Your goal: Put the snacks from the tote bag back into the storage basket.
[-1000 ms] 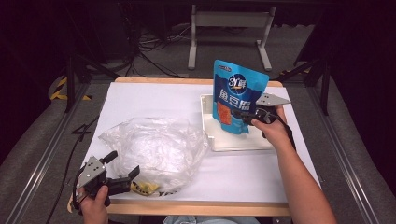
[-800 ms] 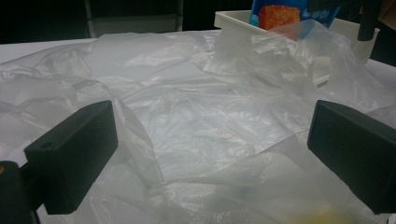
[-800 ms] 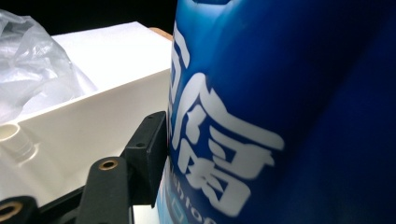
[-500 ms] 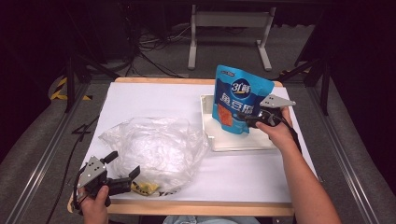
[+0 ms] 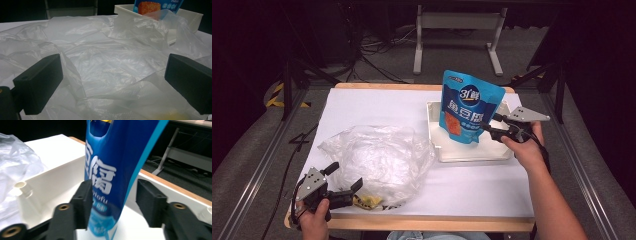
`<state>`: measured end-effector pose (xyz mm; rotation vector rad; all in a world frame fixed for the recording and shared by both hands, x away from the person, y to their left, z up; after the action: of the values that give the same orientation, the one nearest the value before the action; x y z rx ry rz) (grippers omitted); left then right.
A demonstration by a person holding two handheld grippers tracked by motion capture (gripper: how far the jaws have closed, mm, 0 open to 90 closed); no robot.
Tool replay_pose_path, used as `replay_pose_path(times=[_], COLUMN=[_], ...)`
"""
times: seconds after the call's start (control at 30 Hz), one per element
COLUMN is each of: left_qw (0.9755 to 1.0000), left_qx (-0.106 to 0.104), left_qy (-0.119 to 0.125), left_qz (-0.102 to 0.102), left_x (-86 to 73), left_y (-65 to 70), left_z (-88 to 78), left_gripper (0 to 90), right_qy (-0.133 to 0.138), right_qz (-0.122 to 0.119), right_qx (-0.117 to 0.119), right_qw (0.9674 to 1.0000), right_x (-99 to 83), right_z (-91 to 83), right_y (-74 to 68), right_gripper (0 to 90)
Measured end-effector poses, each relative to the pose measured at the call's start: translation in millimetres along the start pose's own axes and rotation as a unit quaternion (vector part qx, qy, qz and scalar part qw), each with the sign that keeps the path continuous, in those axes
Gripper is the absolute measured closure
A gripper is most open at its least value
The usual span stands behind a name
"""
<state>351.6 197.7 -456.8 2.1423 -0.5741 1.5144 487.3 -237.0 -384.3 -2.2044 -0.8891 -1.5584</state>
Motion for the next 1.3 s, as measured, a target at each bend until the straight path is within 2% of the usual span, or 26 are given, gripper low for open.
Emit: replay_pose_path(times=[0.1,0.2,0.27,0.33,0.4,0.47,0.6,0.63,0.8,1.0,1.3], left_qw=[1.0,1.0,1.0,1.0,1.0,1.0,1.0,1.0,1.0,1.0,1.0], left_qx=[0.001,-0.001,-0.001,0.0,0.0,-0.001,0.0,0.0,-0.001,0.0,-0.001], left_qy=[0.0,0.0,0.0,0.0,0.0,-0.001,0.001,0.004,0.001,0.006,0.0], left_qz=[0.0,-0.001,-0.001,-0.001,-0.001,0.0,0.001,-0.002,0.0,-0.001,-0.001], left_x=[0.1,0.1,0.0,-0.1,-0.1,0.1,0.4,0.7,0.3,1.0,0.2], left_y=[0.2,0.5,0.3,-0.1,0.1,0.7,1.0,0.8,0.2,0.4,0.6], left_z=[0.0,-0.2,-0.2,0.0,0.2,0.2,-0.3,-0.1,-0.1,0.1,-0.2], left_gripper=[2.5,2.5,2.5,2.5,2.5,2.5,2.5,2.5,2.5,2.5,2.5], right_qy=[-0.006,-0.006,-0.011,-0.008,-0.005,-0.009,-0.021,-0.03,-0.05,-0.061,-0.07], right_qz=[0.006,0.015,0.016,0.015,0.016,0.021,0.021,0.022,0.022,0.03,0.037], right_qx=[-0.013,-0.015,-0.02,-0.031,-0.023,-0.004,0.002,0.004,0.003,-0.006,-0.015], right_qw=[0.9999,0.9998,0.9996,0.9994,0.9996,0.9997,0.9996,0.9993,0.9985,0.9977,0.9967], right_x=[-2.4,-6.2,-10.2,-12.5,-12.8,-14.7,-19.8,-25.4,-37.4,-44.9,-50.1], right_z=[-9.2,-16.3,-20.0,-24.6,-26.4,-24.2,-16.6,-9.3,2.5,10.0,18.7], right_y=[0.1,-1.3,-2.5,-3.5,-7.1,-12.4,-15.0,-16.2,-16.4,-10.7,-4.0], right_gripper=[53.7,58.9,64.5,76.8,84.8,90.0,90.0,90.0,90.0,90.0,90.0])
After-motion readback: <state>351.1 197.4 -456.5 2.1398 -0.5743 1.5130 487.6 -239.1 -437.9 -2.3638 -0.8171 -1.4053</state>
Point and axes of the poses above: each handheld gripper's, and its own axes: z roughly forward along the jaws, x roughly out of its top, y roughly to its right, the point moved 9 cm from there along z, roughly forward along the jaws
